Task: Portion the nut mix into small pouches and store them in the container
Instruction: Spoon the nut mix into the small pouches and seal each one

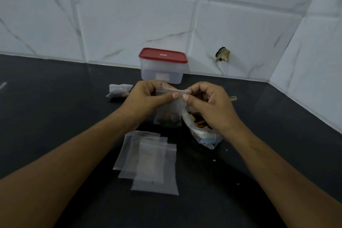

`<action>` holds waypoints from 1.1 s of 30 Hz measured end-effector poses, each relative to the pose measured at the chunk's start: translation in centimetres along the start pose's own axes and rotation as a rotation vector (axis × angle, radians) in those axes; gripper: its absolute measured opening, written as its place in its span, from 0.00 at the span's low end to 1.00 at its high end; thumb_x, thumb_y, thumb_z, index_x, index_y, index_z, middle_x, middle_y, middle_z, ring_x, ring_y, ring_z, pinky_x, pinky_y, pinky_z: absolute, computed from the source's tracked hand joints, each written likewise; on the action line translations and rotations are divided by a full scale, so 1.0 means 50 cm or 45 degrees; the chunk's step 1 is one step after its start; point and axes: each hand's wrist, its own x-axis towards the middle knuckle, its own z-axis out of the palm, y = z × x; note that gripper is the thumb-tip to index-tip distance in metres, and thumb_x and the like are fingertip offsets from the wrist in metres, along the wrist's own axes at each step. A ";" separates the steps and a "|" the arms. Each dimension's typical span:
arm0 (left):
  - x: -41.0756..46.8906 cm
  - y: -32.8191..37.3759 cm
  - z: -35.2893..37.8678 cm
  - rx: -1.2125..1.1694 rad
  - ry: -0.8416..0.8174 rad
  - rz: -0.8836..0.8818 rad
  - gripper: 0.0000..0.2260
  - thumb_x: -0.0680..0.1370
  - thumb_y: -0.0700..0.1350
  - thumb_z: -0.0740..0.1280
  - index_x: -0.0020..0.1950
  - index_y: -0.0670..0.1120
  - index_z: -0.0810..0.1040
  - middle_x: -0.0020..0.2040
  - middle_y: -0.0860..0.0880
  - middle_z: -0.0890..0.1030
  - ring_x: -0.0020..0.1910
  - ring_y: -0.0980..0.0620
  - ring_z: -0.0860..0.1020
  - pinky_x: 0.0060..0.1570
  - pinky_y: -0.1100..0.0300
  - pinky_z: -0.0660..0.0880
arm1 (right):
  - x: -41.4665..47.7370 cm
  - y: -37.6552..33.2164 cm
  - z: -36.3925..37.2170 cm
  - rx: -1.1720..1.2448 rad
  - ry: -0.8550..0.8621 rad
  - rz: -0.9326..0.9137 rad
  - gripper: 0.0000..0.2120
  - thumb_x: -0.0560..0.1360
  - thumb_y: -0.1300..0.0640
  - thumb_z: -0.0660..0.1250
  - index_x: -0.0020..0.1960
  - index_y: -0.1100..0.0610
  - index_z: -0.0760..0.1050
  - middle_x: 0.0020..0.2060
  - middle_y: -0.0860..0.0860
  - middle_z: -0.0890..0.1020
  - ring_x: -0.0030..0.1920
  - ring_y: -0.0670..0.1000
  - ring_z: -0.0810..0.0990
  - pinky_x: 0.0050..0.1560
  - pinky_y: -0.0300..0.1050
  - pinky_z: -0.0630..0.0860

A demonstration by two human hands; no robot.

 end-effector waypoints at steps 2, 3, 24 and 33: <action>0.000 0.001 -0.004 -0.031 0.051 -0.002 0.09 0.74 0.44 0.75 0.51 0.41 0.85 0.51 0.45 0.87 0.55 0.47 0.84 0.59 0.49 0.81 | 0.002 0.002 -0.004 0.022 0.026 0.025 0.01 0.78 0.61 0.73 0.48 0.56 0.83 0.42 0.54 0.86 0.43 0.54 0.84 0.47 0.48 0.83; 0.001 0.001 -0.008 -0.040 0.075 -0.004 0.09 0.73 0.45 0.75 0.50 0.42 0.85 0.51 0.45 0.87 0.56 0.46 0.84 0.59 0.48 0.81 | 0.002 0.002 -0.007 0.031 0.032 0.042 0.01 0.78 0.61 0.73 0.48 0.56 0.83 0.43 0.54 0.86 0.45 0.56 0.85 0.49 0.50 0.83; -0.004 0.025 -0.006 -0.015 0.048 0.061 0.04 0.73 0.41 0.75 0.45 0.43 0.85 0.47 0.44 0.87 0.51 0.49 0.85 0.53 0.59 0.81 | 0.007 -0.012 -0.009 -0.069 -0.054 -0.065 0.01 0.78 0.58 0.74 0.47 0.54 0.84 0.40 0.48 0.85 0.41 0.45 0.83 0.44 0.39 0.79; -0.002 0.027 -0.017 -0.092 0.136 0.013 0.05 0.69 0.42 0.75 0.41 0.43 0.82 0.42 0.49 0.87 0.45 0.55 0.85 0.44 0.65 0.81 | 0.012 -0.004 -0.022 -0.142 -0.005 -0.020 0.03 0.77 0.56 0.75 0.47 0.55 0.84 0.41 0.50 0.87 0.42 0.51 0.86 0.47 0.47 0.84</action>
